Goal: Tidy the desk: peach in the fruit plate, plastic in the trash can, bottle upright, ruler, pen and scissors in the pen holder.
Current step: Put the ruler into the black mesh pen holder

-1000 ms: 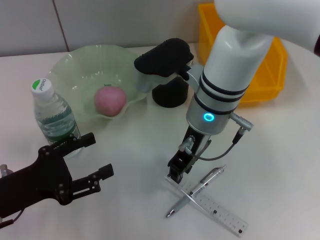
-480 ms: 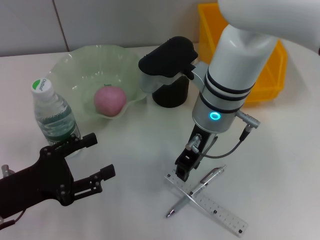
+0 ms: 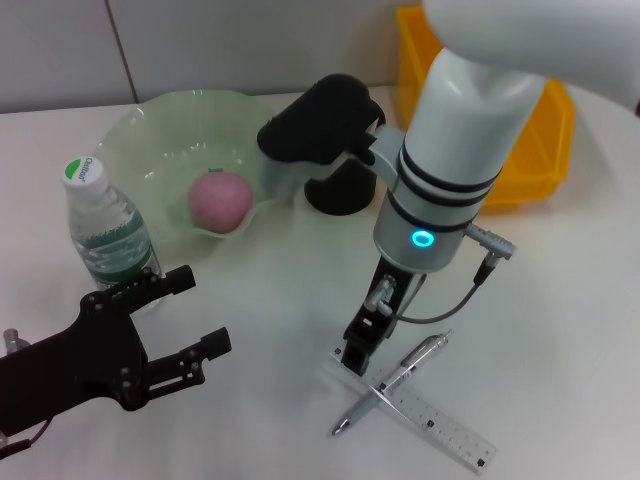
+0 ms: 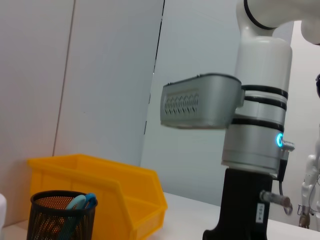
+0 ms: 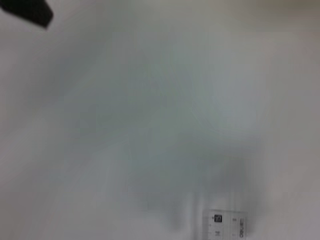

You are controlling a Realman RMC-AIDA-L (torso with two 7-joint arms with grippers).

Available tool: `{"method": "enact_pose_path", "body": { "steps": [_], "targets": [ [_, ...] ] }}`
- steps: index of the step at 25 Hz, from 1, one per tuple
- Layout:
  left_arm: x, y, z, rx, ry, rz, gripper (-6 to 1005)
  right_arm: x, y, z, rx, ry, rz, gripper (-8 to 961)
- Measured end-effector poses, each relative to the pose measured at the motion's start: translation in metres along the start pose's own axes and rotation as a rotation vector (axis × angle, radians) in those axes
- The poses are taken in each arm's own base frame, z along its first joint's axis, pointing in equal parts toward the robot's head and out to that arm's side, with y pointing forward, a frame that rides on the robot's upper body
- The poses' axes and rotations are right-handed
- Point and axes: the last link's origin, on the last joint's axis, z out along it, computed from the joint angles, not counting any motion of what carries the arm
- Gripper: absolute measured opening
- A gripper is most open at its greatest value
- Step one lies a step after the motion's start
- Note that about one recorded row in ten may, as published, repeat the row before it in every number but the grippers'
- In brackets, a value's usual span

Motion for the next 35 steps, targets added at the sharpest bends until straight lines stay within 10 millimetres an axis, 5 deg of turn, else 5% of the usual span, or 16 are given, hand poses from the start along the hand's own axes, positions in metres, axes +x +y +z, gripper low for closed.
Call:
{"method": "enact_pose_path", "body": {
  "steps": [35],
  "targets": [
    [0.004,-0.002,-0.005,-0.013,0.000,-0.023,843,-0.008,0.003,0.018,-0.001,0.006,-0.006,546]
  ]
}}
